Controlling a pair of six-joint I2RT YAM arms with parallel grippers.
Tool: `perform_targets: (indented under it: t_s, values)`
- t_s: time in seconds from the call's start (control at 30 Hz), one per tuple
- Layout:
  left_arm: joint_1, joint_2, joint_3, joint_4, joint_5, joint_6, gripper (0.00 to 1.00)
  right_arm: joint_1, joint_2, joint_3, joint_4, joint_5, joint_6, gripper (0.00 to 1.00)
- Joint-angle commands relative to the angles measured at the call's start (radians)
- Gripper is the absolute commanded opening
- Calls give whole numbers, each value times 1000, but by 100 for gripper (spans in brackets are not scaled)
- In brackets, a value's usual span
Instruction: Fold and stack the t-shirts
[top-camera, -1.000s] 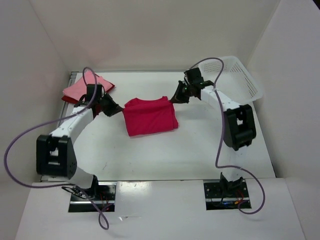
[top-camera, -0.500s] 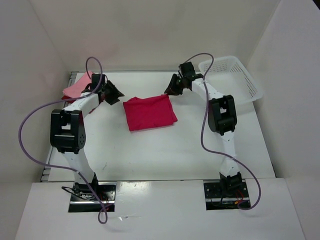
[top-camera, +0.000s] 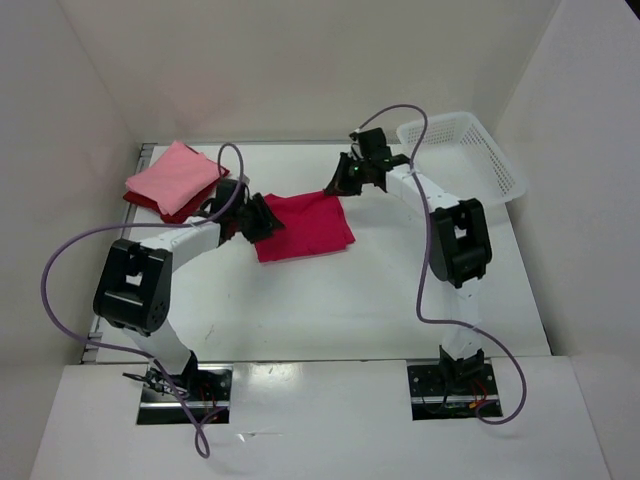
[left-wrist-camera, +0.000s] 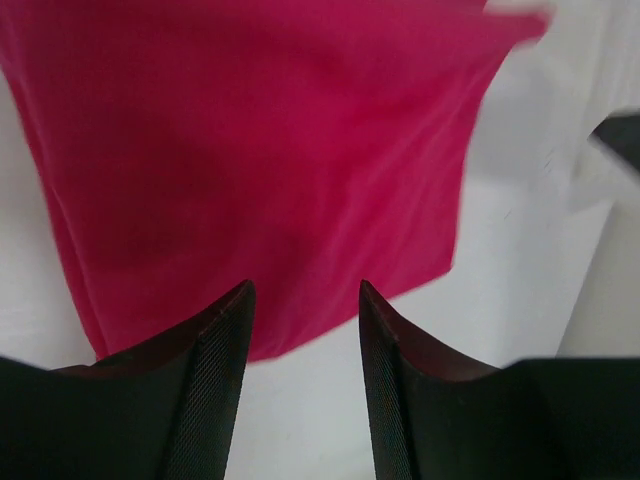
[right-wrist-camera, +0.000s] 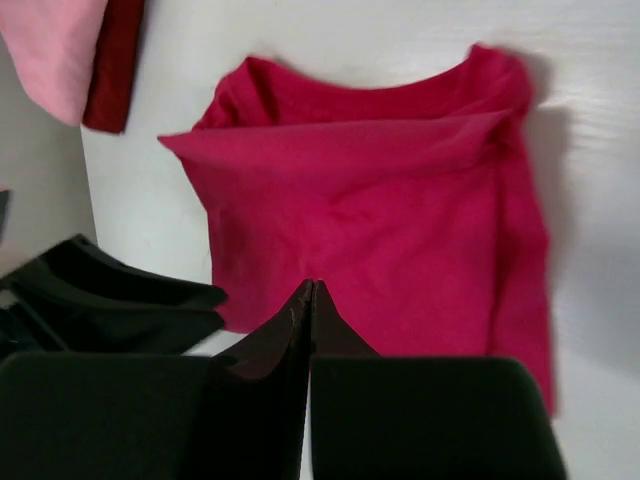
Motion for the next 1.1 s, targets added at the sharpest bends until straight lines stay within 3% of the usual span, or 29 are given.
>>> perform_targets:
  t_s: [0.0,0.43,0.57,0.77,0.87,0.97,1.07]
  values:
    - [-10,3,-63,66,32,-21,53,67,58,11,54,-58,-24,0]
    - [-47,-78,-193,28,17,-11,53,44,373,316,81,-196,42,0]
    - [-47,-159,-215,9,-26,-11,62,44,452,371,22,-162,42,0]
    - [39,-223,-226,-29,-38,15,80,44,414,381,9,-202,42,0]
    - [70,-191,-226,-29,-27,33,86,44,319,381,-3,-202,33,11]
    - [70,-71,-190,0,-27,42,86,44,204,341,-25,-193,10,35]
    - [79,19,-141,24,-18,53,84,44,60,234,3,-184,10,41]
